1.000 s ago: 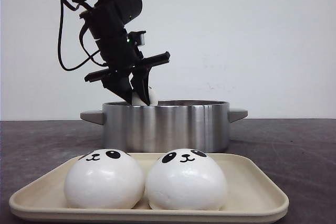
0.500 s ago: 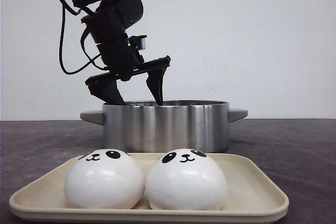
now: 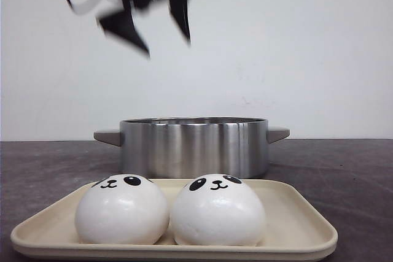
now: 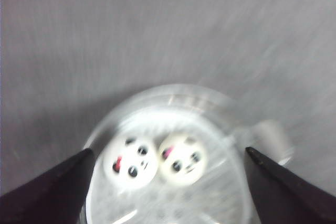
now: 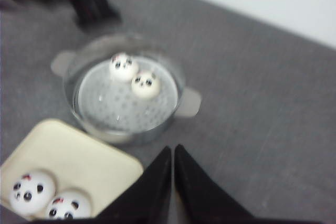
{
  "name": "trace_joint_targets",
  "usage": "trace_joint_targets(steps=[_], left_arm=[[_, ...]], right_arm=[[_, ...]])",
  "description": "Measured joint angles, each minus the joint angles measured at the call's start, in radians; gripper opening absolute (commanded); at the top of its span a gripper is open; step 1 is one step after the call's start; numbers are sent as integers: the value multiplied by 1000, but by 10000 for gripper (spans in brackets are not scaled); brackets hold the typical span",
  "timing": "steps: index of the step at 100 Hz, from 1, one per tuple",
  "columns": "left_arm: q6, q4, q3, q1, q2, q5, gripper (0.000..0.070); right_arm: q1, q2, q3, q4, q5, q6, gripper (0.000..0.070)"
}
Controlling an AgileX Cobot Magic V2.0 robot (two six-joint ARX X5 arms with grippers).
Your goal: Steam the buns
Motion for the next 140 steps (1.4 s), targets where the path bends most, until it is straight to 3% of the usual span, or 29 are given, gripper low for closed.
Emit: trace_joint_targets(steps=[14,45,50,62,68,81,94,109,140], left_arm=[[5,-35,14,0,-170,0,557],[11,-287,14,-21,-432,31,558],[11,-299,14,-27,-475,32,558],[5,-301,14,-36,-569,48,558],[-6,-301,14,-41,-611,53,557],[-16,-307,14,-58,-686,55,557],[-17,-335,14,-69,-734,56,557],[-16,-381,14,-69,-763,56,557],[-16,-398,14,-69,-760,56,558]], right_arm=[[0,24,-108,65,-102,47,2],[0,30,-500,305,-381,181,8],[0,35,-563,343,-420,213,67],[2,50,-676,410,-489,277,348],[8,58,-707,425,-494,303,427],[25,79,-732,441,-494,338,439],[26,115,-732,470,-513,350,541],[25,182,-732,521,-572,352,541],[24,355,-732,540,-573,345,540]])
